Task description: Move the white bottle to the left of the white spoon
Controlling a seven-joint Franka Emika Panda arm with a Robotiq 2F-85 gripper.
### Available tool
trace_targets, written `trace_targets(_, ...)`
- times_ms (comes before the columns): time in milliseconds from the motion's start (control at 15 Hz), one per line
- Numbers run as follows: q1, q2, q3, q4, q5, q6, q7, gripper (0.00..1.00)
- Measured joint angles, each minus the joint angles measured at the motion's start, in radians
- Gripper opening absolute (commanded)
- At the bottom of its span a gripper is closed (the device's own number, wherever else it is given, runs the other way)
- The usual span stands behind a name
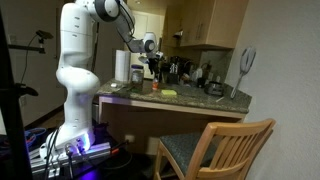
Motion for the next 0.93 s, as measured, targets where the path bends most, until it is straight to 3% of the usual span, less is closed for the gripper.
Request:
trace_targets(467,0.001,0.0,-0.003,0.0,-0.008,0.015,0.032,1.0)
trace_targets(667,0.007,0.0,-0.002,0.0,0.065,0.013,0.029,1.0)
trace_targets(933,0.012,0.001,-0.005,0.008,0.078,0.014,0.034,1.0)
